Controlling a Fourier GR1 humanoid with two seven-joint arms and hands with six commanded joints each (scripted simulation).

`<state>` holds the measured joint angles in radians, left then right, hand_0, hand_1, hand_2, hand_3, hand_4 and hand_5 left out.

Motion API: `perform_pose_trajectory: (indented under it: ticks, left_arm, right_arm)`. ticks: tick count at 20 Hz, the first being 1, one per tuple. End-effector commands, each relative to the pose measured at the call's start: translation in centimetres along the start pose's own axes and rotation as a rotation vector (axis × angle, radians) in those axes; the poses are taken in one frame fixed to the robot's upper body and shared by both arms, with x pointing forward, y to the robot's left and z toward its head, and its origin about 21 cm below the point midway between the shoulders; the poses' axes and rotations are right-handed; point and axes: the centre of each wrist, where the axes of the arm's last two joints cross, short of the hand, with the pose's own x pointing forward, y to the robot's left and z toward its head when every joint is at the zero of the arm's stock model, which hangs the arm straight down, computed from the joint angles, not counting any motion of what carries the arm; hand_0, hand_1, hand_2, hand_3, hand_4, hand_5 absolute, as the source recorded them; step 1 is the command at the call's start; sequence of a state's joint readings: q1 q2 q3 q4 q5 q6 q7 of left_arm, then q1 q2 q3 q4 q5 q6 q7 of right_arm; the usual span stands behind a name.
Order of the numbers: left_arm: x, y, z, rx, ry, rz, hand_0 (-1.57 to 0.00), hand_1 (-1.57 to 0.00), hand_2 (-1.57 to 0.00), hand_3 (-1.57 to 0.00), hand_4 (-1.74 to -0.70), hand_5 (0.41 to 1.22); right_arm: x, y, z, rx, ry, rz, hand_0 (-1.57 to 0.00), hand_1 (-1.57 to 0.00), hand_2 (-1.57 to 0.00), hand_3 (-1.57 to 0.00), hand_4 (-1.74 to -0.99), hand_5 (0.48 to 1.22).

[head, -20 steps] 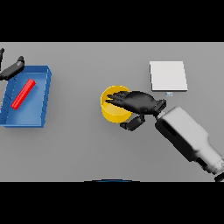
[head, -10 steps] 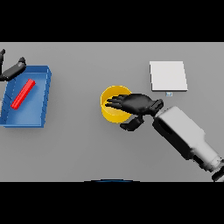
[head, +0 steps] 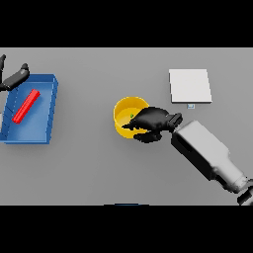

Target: Pick up the red beaker and tilt it to pour out 1 green nut into yellow bowl. Pick up the yellow bowl and place it on the metallic measuring scale.

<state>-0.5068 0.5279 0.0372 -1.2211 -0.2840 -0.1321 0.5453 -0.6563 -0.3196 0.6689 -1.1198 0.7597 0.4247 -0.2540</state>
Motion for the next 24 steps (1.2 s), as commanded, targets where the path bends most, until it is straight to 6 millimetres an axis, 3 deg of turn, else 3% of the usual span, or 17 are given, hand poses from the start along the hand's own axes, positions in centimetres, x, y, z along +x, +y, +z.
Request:
perform_pose_trajectory:
  ticks: [1,4,9,13,17,19,23,24]
  left_arm:
    - [-0.2,0.0,-0.1,0.000,0.007,0.001,0.00,0.00,0.00,0.00,-0.79,0.733]
    - [-0.3,-0.2,-0.2,-0.005,-0.007,0.003,0.00,0.00,0.00,0.00,-0.79,0.735]
    - [-0.1,-0.2,-0.5,-0.004,-0.004,-0.004,0.00,0.00,0.00,0.00,-0.79,0.725]
    - [-0.1,-0.1,-0.3,0.004,-0.008,-0.002,0.00,0.00,0.00,0.00,-0.78,0.727]
    - [-0.2,0.4,0.0,0.007,-0.023,0.005,0.00,0.00,0.00,0.00,-0.79,0.737]
    - [0.0,0.7,-0.2,0.019,-0.026,0.011,0.00,0.00,0.00,0.00,-0.80,0.737]
    - [-0.2,0.8,-0.1,0.014,-0.020,0.003,0.00,0.00,0.00,0.00,-0.80,0.747]
    - [-0.1,1.0,0.0,0.016,-0.020,0.004,0.00,0.00,0.00,0.00,-0.79,0.748]
  right_arm:
    - [0.0,-0.2,-0.1,0.002,0.007,-0.008,-0.94,-0.81,-0.79,-0.98,-1.521,1.108]
    - [0.0,-0.3,0.3,0.011,0.000,-0.003,-1.25,-1.18,-1.17,-1.05,-1.621,1.163]
    - [0.4,-1.5,0.9,0.002,0.044,0.002,-1.46,-1.44,-1.44,-1.21,-1.692,1.202]
    - [0.2,-3.1,2.2,-0.017,0.043,-0.008,-1.53,-1.52,-1.52,-1.36,-1.714,1.213]
    - [0.4,-5.2,3.9,-0.033,0.060,0.007,-1.55,-1.55,-1.55,-1.30,-1.721,1.218]
    - [-0.1,-5.7,4.3,-0.031,0.090,0.005,-1.56,-1.55,-1.56,-1.36,-1.724,1.218]
    - [-1.4,-6.9,5.6,-0.062,0.138,0.005,-1.57,-1.56,-1.56,-1.27,-1.723,1.219]
    - [-1.8,-7.2,6.0,-0.078,0.160,0.013,-1.47,-1.53,-1.57,-1.28,-1.723,1.220]
